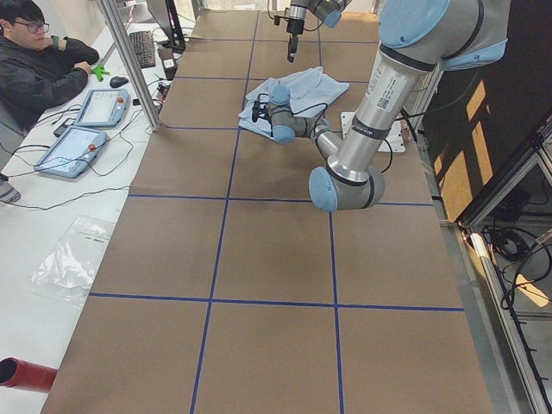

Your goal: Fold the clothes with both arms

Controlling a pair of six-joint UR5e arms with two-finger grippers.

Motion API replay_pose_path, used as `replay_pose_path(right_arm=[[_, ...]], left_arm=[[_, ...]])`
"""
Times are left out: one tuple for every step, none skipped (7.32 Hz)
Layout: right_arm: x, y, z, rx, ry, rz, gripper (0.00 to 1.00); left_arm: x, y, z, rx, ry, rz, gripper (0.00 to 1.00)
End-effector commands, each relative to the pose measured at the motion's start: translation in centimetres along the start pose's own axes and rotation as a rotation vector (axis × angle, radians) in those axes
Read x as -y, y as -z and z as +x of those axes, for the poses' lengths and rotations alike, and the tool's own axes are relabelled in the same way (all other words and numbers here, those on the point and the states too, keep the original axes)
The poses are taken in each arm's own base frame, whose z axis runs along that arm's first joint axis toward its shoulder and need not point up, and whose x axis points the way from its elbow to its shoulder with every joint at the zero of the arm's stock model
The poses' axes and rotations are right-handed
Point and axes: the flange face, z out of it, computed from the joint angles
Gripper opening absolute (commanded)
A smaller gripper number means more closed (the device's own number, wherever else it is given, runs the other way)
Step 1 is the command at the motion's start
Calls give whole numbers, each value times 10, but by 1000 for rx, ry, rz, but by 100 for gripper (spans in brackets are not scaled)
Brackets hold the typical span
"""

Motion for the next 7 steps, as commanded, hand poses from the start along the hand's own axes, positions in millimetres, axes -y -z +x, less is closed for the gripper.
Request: replay_pose_path(right_arm=[[1,-2,2,-6,-3,0,100],[1,-2,1,-3,-2,0,100],[1,-2,1,-3,-2,0,100],[0,-2,4,-9,-6,0,100],[0,-2,5,-12,-7,-1,100],[0,-3,7,-15,-8,0,100],[1,-6,10,-22,-12,0,100]], left_arm=[[0,1,-1,0,-1,0,34],[0,1,0,-1,-1,1,26],[1,3,1,-4,0,2,11],[2,16,5,-23,-5,13,0],[6,34,1,-38,-7,33,0],[14,54,-16,-39,1,40,0],[30,75,-44,-31,19,21,0]])
